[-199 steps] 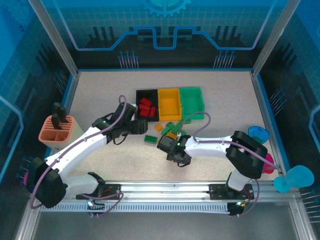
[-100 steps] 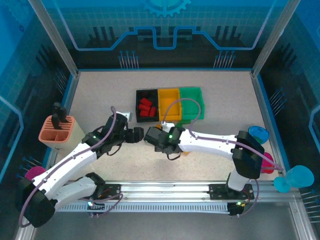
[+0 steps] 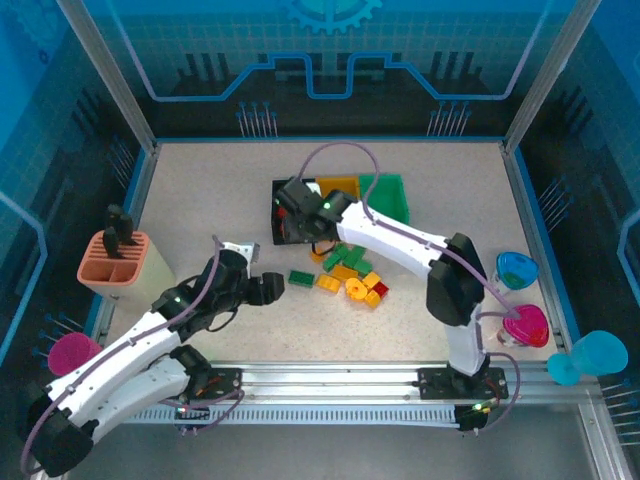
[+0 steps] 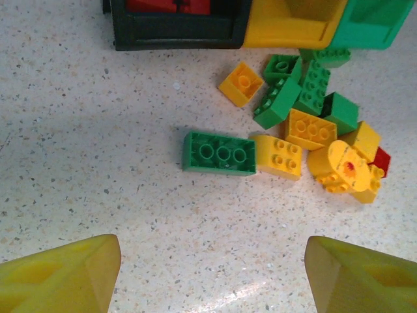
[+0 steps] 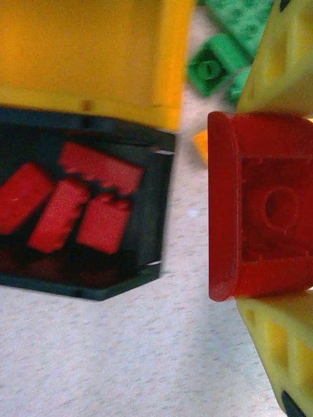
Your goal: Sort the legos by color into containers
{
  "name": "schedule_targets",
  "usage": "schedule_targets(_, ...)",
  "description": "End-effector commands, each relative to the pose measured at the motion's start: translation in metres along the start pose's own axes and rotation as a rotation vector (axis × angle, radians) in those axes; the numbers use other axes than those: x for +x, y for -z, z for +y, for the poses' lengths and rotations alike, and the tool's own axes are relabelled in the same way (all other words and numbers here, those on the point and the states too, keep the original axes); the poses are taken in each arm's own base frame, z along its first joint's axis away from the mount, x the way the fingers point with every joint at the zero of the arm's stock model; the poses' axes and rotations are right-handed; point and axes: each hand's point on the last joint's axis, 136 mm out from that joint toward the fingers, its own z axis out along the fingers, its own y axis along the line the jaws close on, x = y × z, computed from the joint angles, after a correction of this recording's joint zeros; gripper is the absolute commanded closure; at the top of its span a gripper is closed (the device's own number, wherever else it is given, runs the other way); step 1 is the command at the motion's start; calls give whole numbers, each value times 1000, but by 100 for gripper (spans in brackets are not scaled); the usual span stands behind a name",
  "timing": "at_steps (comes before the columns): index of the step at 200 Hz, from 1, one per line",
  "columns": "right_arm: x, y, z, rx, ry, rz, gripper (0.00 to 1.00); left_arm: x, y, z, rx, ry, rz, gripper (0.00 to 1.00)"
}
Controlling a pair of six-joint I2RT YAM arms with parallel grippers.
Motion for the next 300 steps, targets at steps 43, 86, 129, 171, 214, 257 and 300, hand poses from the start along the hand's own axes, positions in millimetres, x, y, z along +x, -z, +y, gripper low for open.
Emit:
schedule_targets(43, -56, -56, -1, -40, 41, 56, 44, 8, 7, 0, 10, 12, 8, 25)
schedule_targets(86, -85, -83, -12, -56, -8, 28, 41, 13, 5, -1, 6, 4, 27, 25)
schedule_targets(129, -107, -54, -7, -109, -17, -28, 16, 15, 3, -5, 0, -15, 52, 24)
schedule_targets(171, -105, -6, -11, -147, 2, -79, 14, 18, -8, -8, -5, -1, 82, 22)
schedule_targets(214, -67, 32, -18, -181, 161, -87, 17, 16, -15, -10, -15, 10, 95, 22)
schedule_targets(257, 4, 48, -43, -237, 336, -58, 23, 18, -28, -6, -50, 85, 136, 21)
schedule_targets(300, 79, 42, -55, -346, 424, 75, 24, 6, -41, -5, 16, 228, 150, 21)
